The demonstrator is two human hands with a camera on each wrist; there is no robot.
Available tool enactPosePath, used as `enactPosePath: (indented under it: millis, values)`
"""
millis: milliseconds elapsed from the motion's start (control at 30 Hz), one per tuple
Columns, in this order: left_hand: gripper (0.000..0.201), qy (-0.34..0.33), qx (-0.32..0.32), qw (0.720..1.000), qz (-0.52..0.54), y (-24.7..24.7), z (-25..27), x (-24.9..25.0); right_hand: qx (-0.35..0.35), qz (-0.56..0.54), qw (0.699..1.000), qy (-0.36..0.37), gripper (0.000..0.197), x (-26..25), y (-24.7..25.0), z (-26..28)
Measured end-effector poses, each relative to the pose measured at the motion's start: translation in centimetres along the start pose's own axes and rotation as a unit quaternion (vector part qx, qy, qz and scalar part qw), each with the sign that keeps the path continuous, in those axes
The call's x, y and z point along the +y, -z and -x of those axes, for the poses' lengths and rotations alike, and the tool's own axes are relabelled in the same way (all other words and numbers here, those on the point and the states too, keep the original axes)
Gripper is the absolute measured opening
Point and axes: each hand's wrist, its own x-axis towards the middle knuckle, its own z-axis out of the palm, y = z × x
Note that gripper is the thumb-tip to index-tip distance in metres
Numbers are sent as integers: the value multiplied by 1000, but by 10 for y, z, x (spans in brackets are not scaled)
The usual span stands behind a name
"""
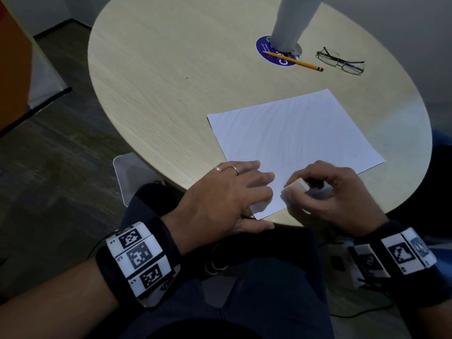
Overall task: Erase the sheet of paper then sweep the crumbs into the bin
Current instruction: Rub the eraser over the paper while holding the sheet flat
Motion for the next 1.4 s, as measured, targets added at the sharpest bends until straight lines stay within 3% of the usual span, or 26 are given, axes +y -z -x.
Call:
enactPosePath:
  millis: [167, 233, 367, 500, 600, 767, 1000, 1167, 1300, 1400]
  values:
    - [48, 7, 5, 1000, 12, -1, 0, 0, 36, -35, 996, -68, 16, 15, 23, -3]
    - [47, 8, 9, 1000, 11, -1, 1, 0, 37, 15, 998, -58, 19, 17, 27, -5]
    - [49, 2, 2, 1000, 11, 0, 0, 0, -12, 3, 1000, -18, 15, 1, 6, 0]
    - [48, 4, 8, 1000, 25, -1, -1, -1, 19, -62, 994, -85, 13, 16, 22, -3]
    - [47, 7, 7, 1000, 19, -2, -1, 0, 33, -9, 997, -69, 15, 19, 29, -4]
    - [49, 2, -2, 1000, 11, -1, -1, 0, -33, -19, 999, -23, 14, -4, 1, -1]
    - [47, 9, 13, 1000, 9, -2, 0, 1, 11, -3, 997, -74, 16, 17, 31, -5]
    - [47, 10, -5, 1000, 8, 0, 0, 0, -52, -24, 998, -23, 16, -5, 6, -3]
    - [46, 16, 4, 1000, 20, -1, 0, 1, -1, -46, 995, -86, 15, 15, 29, -7]
    - [46, 21, 0, 1000, 20, 0, 0, 2, 8, -45, 995, -86, 18, 11, 29, -7]
